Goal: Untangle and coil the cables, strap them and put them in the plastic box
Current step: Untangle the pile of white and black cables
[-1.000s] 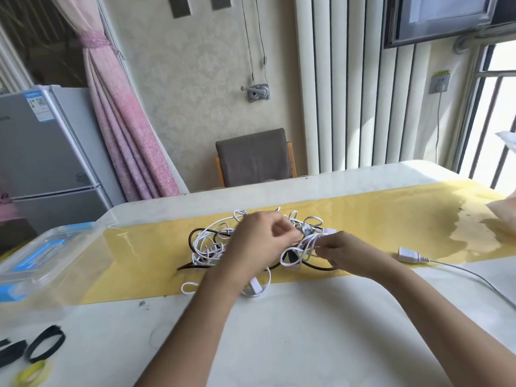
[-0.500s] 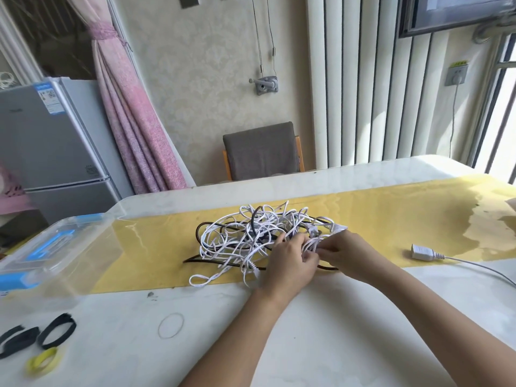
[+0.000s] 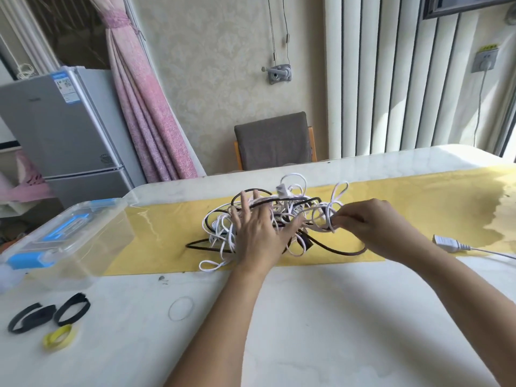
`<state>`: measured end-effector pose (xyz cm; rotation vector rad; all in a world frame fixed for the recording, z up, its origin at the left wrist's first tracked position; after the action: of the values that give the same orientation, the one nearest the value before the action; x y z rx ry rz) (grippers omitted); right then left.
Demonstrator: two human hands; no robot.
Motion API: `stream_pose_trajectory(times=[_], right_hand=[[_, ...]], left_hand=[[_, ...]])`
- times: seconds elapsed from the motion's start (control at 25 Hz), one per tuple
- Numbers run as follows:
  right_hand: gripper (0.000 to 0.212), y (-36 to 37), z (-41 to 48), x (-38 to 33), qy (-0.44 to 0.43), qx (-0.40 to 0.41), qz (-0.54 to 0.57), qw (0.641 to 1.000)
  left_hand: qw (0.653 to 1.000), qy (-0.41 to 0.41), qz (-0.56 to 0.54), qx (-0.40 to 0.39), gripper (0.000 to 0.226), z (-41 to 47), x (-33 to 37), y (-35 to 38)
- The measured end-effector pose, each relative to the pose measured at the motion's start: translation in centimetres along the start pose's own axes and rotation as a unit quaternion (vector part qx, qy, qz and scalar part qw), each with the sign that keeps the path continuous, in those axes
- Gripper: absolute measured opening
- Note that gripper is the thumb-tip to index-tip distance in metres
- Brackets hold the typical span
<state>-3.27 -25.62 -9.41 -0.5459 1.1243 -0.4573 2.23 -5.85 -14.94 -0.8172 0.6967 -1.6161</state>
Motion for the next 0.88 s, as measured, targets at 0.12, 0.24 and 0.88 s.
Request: stream_pose_trajectory(times=[0.12,0.24,0.88], right_hand=[[0.022,-2.9,0.1,0.3,0.001,0.057,0.074,0.996],[0.021,-5.8,-0.2,1.3,0.022,0.11,0.152,0.982],[0.004,-4.2,-1.0,5.8,0.246,-0.134,0.086,0.956]], left_hand=[[0.995,-0.1,0.01,0.001,0.081,0.7,-5.3,-0.6],[0.977,-0.207,-0.041,0.007,0.037,0.6,-9.0,-1.7],[0.99,-0.062,-0.117,0.05,0.04,2.0,-2.0,-13.9]])
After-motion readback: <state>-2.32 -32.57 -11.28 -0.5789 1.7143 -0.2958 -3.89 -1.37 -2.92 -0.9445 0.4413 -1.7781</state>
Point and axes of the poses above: each hand's wrist, its own z-axis towards the middle knuckle, its own y-axis out of the palm, x = y × z, the point moved 4 cm from there along z, towards the middle knuckle, and after that the axes turned 12 degrees about z, right-handed, at the moved point
